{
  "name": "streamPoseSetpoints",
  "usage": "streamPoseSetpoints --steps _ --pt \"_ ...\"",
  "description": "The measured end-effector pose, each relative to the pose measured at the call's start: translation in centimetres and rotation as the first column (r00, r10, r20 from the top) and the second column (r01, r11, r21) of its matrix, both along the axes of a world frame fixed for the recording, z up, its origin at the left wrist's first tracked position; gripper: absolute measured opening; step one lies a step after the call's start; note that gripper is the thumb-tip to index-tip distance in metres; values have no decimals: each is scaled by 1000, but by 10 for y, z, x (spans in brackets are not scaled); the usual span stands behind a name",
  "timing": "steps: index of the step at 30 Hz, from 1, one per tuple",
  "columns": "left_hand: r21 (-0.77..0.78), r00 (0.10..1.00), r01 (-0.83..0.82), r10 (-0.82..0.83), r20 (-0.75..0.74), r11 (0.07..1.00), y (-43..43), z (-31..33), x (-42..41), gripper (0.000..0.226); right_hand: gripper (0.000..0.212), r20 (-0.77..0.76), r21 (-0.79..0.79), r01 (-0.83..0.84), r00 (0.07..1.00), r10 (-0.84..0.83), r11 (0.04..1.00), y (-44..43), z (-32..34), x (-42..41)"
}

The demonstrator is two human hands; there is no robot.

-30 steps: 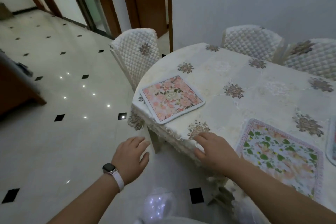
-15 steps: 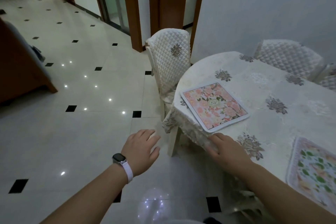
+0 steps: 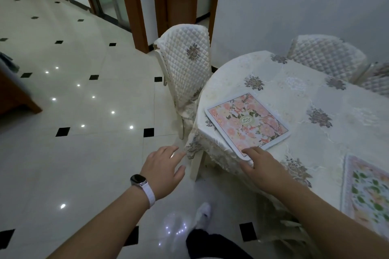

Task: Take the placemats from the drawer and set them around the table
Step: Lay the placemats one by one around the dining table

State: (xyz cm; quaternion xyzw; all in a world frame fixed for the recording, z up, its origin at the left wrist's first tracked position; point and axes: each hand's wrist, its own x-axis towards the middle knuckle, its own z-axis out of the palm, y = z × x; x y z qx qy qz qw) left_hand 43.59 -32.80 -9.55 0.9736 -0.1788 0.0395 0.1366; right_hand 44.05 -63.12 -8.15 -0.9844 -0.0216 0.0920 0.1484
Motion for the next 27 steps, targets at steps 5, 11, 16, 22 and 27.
streamPoseSetpoints --steps 5,11,16,22,27 --pt "20 998 34 -33 -50 999 -14 -9 64 37 50 -43 82 114 993 -111 990 -12 -27 44" --pt "53 987 142 -138 -78 988 -39 -10 151 40 47 -78 103 223 973 -216 969 -32 -48 97" --pt "71 977 198 -191 -94 978 -61 -9 210 43 49 -116 97 302 950 -291 948 -51 -48 131" --pt "11 953 270 -266 -148 963 -85 -14 260 45 49 -116 100 432 900 -421 896 -71 -43 147" --pt "4 904 396 -389 -176 918 -104 -31 310 44 49 -167 76 567 818 -551 820 -80 -49 146"
